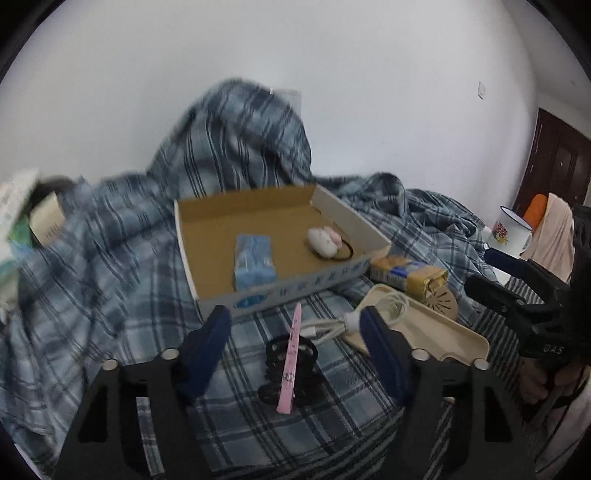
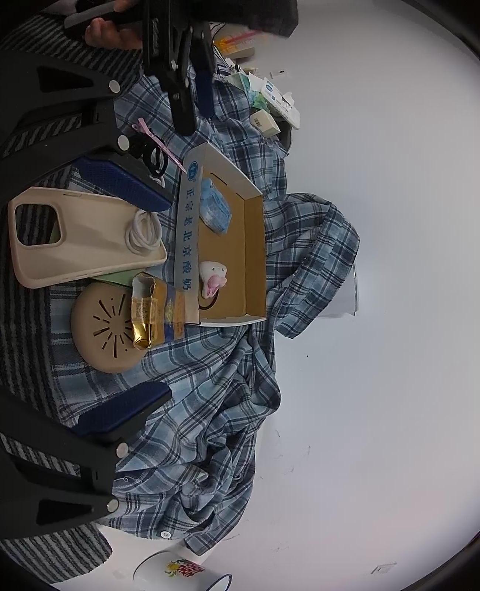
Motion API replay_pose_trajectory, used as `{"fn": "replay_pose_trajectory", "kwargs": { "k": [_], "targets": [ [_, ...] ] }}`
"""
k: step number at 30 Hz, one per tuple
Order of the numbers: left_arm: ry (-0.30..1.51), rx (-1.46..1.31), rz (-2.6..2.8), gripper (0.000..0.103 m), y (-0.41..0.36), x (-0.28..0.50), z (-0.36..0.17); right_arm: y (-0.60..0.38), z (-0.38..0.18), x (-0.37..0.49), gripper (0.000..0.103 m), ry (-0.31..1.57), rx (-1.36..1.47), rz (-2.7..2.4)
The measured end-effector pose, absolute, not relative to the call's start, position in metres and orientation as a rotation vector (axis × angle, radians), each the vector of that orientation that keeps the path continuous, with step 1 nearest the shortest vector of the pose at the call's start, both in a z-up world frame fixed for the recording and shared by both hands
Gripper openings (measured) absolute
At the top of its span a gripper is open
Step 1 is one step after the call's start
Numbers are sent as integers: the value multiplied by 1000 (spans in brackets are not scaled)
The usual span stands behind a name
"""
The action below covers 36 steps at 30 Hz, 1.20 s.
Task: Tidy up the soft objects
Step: 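Grasp the pink comb with the left gripper while the right grasps the gold tea packet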
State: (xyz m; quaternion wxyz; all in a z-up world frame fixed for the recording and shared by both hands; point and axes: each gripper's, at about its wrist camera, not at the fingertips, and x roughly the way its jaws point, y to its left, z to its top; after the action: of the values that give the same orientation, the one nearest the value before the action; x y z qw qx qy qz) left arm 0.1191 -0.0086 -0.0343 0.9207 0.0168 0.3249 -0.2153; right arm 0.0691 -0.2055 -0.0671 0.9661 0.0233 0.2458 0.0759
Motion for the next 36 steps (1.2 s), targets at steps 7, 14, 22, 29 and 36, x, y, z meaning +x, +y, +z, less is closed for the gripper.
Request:
{"fn": "replay_pose_trajectory", "kwargs": {
  "k": [7,14,22,29,36],
  "targets": [
    [846,55,-447,69,-20,141,-64,-206,-69,71,92,510,50,154],
    [928,22,-440,48,-17,150,-77,-208,-70,73,92,524,62,154],
    [918,63,-433,35,-22,149,-77,-207,-72,75,92,537,61,154],
    [828,100,-427,17,-24,137,-69,-210,-74,78,92,553,73,150],
    [559,131,-406,16,-22,98,-39,-205,-75,80,92,567,56,165]
  ]
}}
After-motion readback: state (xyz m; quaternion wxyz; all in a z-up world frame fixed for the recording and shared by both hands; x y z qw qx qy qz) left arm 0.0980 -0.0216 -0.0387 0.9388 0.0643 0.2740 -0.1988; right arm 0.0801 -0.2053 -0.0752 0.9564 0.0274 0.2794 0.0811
